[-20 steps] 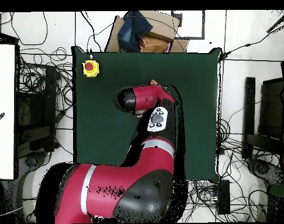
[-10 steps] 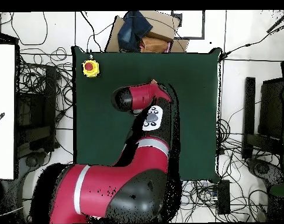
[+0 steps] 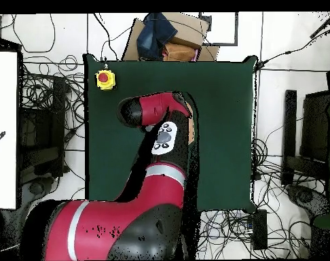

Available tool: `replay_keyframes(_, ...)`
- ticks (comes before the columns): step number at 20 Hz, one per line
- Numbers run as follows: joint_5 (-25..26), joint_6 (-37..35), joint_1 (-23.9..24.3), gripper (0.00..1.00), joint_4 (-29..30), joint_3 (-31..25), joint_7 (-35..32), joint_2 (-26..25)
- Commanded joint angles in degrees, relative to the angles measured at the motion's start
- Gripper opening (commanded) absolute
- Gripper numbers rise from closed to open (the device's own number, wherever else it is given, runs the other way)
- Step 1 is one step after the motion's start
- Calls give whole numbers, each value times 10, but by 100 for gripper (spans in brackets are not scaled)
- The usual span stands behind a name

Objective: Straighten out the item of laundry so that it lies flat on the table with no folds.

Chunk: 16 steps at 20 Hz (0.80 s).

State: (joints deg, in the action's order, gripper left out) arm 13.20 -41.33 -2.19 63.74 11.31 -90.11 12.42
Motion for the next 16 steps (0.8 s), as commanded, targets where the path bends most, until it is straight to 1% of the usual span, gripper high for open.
replay_keyframes(1, -6, -28, -1, 100, 12, -15, -85, -11)
replay_keyframes(5, 2, -9, -2, 100, 5, -8, -97, -29)
replay_keyframes(10, 12, 39, 1, 100, 1, -8, -107, -54)
replay_keyframes(16, 14, 64, -1, 100, -1, -4, -114, -67)
